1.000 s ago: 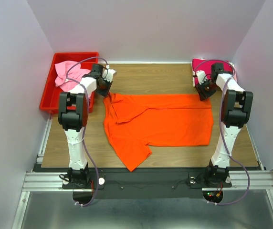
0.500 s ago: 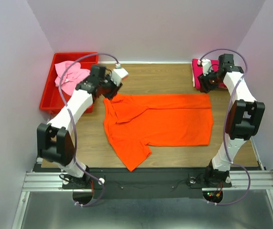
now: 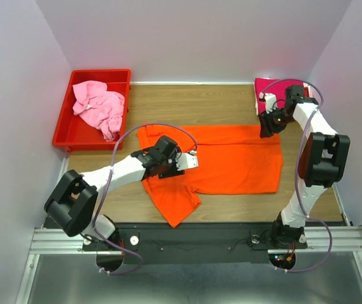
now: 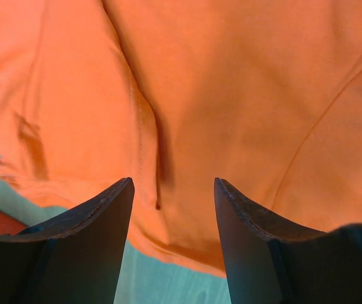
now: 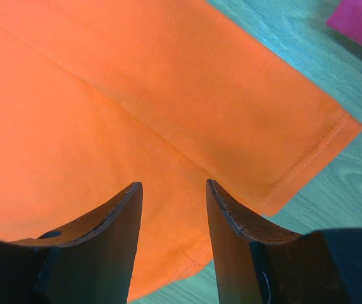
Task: Fold and stack the t-shirts
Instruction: Fold the tshirt
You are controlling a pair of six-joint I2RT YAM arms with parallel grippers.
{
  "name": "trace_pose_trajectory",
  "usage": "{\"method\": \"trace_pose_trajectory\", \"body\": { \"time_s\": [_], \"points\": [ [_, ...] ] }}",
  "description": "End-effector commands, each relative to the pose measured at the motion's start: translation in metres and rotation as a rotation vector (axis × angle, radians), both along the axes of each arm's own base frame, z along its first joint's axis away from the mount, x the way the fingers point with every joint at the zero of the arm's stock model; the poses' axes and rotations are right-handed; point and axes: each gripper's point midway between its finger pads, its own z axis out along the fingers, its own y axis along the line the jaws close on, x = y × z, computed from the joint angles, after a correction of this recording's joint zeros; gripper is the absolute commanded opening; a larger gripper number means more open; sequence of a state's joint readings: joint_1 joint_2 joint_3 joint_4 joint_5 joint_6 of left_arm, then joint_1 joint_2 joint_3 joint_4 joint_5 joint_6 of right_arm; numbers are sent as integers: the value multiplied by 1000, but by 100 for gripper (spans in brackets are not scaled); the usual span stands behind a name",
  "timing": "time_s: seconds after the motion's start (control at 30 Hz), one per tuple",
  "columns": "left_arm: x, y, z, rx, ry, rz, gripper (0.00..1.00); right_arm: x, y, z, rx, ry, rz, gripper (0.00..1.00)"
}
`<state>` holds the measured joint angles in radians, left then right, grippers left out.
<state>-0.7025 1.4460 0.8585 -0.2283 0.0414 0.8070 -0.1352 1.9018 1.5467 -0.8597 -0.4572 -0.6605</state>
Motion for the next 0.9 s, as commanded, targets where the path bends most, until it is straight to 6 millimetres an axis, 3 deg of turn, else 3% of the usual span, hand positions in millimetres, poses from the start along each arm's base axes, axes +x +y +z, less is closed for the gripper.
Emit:
{"method": "trace_pose_trajectory", "body": {
  "time_s": [0.0, 0.2, 0.53, 0.7, 0.87],
  "points": [
    [24, -8, 28, 6, -235, -10, 65, 1, 10, 27, 32, -63, 6, 51],
    [46, -3, 18, 85, -380, 0, 66, 2, 10, 26, 34, -61, 0, 51],
    [49, -6, 7, 135, -425, -76, 66, 1, 7, 21, 18, -47, -3, 51],
    [56, -7, 13, 113, -436, -48, 65, 1, 5, 18, 14, -40, -6, 51],
    [78, -7, 29, -2, -379, 32, 63, -1, 7, 17, 16, -37, -3, 51]
  ]
}}
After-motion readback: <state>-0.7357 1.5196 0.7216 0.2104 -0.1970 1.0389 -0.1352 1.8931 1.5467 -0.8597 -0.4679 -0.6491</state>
